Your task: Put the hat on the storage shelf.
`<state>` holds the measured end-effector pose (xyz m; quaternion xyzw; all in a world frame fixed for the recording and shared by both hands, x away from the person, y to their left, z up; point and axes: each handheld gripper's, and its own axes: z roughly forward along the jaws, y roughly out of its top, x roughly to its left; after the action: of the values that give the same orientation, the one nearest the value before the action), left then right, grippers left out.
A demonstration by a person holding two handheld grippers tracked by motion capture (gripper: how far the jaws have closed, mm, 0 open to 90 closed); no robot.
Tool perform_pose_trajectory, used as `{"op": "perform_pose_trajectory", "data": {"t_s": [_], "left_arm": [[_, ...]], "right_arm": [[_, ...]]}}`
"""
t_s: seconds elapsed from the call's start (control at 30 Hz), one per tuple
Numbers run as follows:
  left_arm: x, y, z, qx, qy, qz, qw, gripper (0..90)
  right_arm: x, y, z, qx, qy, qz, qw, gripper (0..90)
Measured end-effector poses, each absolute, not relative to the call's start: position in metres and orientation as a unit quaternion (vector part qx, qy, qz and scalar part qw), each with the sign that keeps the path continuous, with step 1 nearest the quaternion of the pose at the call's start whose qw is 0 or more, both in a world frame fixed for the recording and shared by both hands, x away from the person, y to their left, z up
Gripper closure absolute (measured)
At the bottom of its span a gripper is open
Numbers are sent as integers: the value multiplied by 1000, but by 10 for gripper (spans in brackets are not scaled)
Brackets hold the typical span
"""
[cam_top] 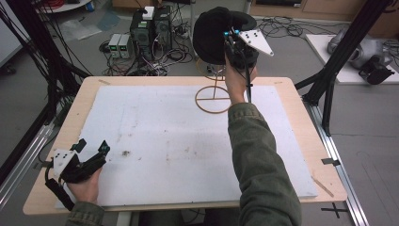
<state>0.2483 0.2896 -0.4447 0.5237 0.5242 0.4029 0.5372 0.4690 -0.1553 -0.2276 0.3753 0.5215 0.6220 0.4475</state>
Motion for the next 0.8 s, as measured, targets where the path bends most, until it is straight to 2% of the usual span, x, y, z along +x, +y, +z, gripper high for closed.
{"op": "perform_pose_trajectory", "data": {"t_s": [0.3,0.63,0.8], "left_arm": [[248,289,-444,523,519,400,546,201],[248,291,-445,521,523,397,546,202],[249,290,-446,522,521,392,550,202]], "right_arm": [[482,-162,-234,409,549,599,414,866],[487,-165,-238,424,552,589,412,867],[494,-163,-244,427,570,580,395,865]]}}
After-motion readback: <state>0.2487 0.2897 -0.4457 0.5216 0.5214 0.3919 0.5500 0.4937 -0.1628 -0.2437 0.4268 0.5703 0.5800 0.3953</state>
